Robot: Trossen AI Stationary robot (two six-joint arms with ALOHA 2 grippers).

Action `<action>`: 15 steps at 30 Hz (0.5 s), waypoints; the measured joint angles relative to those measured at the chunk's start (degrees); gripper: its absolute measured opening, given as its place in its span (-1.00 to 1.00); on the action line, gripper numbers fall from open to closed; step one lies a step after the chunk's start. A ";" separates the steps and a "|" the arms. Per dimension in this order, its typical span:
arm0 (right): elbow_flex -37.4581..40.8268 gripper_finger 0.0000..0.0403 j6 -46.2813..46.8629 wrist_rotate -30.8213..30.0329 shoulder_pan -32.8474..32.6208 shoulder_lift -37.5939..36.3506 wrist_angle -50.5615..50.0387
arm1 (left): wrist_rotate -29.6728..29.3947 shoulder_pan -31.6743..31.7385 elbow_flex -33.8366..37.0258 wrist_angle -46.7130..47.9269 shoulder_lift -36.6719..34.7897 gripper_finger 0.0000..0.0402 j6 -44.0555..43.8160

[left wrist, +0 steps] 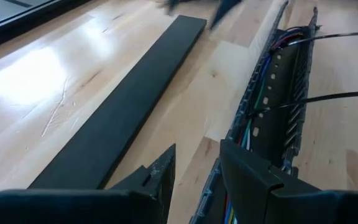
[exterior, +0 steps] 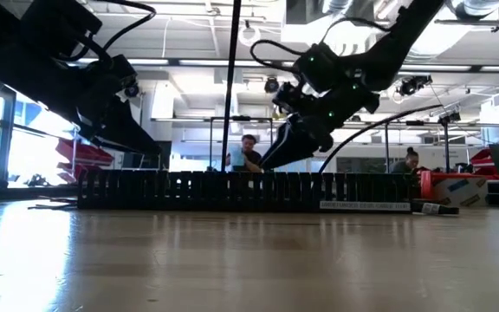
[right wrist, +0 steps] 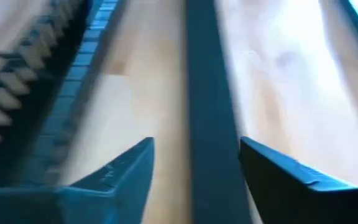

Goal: Ziptie cables
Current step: Close the black cable duct

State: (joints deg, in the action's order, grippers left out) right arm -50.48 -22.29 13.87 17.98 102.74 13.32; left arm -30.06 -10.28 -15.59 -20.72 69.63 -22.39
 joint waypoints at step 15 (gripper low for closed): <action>-0.22 0.51 0.22 0.24 4.64 9.68 3.87 | -0.50 0.04 0.00 -0.23 -0.02 -0.49 0.04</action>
State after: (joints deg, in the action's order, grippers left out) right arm -50.70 -22.08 14.11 22.63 112.42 17.19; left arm -30.56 -10.24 -15.59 -20.94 69.60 -22.34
